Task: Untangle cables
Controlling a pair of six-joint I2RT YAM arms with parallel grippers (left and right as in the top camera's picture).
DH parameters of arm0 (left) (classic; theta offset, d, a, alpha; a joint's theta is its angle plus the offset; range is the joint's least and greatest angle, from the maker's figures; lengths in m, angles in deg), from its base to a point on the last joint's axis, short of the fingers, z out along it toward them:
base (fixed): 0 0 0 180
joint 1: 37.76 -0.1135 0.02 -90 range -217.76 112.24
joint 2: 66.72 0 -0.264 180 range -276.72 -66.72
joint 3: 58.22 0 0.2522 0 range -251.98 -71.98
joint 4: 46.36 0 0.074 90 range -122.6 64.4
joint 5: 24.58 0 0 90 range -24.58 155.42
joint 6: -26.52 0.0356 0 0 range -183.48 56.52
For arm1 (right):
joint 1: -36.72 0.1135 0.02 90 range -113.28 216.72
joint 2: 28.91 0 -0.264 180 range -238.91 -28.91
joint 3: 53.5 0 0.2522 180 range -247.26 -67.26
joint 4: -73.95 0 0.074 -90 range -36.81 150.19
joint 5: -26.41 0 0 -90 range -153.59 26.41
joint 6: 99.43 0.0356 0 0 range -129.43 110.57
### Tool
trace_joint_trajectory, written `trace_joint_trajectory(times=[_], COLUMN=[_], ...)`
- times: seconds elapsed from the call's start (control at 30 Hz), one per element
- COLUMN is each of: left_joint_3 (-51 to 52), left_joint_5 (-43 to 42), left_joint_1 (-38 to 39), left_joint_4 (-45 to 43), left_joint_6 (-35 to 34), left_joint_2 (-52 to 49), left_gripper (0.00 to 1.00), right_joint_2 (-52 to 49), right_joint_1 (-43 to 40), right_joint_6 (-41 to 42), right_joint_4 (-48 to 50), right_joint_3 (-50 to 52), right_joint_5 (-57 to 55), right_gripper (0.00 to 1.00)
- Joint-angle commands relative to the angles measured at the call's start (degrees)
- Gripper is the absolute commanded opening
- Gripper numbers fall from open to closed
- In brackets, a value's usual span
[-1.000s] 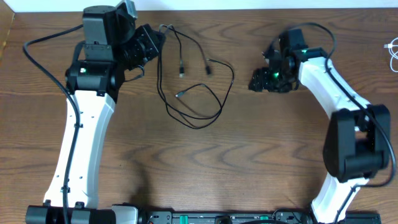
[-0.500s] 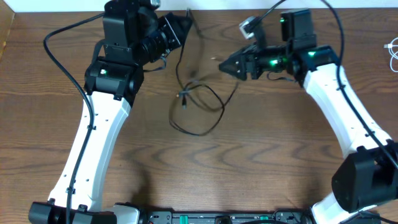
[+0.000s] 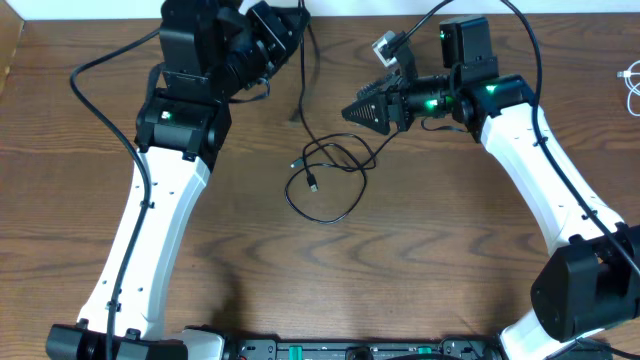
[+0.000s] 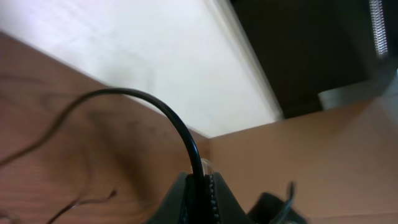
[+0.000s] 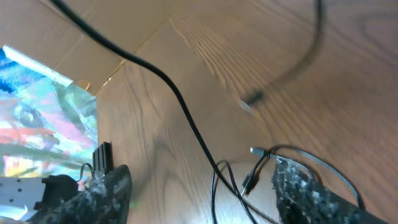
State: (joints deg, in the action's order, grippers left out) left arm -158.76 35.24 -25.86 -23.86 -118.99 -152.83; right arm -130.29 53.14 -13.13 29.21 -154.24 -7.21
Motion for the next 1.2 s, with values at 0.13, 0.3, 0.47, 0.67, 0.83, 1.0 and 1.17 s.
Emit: trace_joint_trajectory(times=[0.13,0.3,0.47,0.67,0.83,1.0,1.17], left_joint_3=[-0.4,-0.4,-0.4,-0.4,-0.4,-0.4,-0.4], left_joint_5=[-2.5,-3.5,-4.8,-5.2,-4.8,0.3,1.1], left_joint_1=[-0.1,-0.1,-0.1,-0.2,-1.2,-1.3,-1.3], left_joint_4=[-9.1,-11.6,-11.9,-11.5,-7.6,5.4,15.0], left_joint_6=[-12.0,-15.8,-16.6,-15.0,-0.2,9.5,19.9], left_joint_2=[1.2,1.2,1.2,1.1,1.1,1.1,1.1], left_gripper=[0.07,0.07,0.08,0.08,0.24,0.42,0.56], right_joint_2=[-2.8,-5.5,-8.7,-10.3,-8.1,-2.6,2.1], right_joint_1=[3.0,5.5,7.4,7.2,3.9,-0.2,-5.7], right_joint_6=[-6.7,-6.7,-4.0,4.8,14.3,18.7,28.8], right_joint_4=[5.3,11.1,18.9,24.0,24.0,22.5,22.6], right_joint_3=[0.1,0.1,0.1,0.1,0.1,-0.5,-5.4], right_joint_5=[7.5,10.1,9.3,8.2,6.1,-0.1,-3.6], right_gripper=[0.77,0.78,0.65,0.01,0.01,0.01,0.01])
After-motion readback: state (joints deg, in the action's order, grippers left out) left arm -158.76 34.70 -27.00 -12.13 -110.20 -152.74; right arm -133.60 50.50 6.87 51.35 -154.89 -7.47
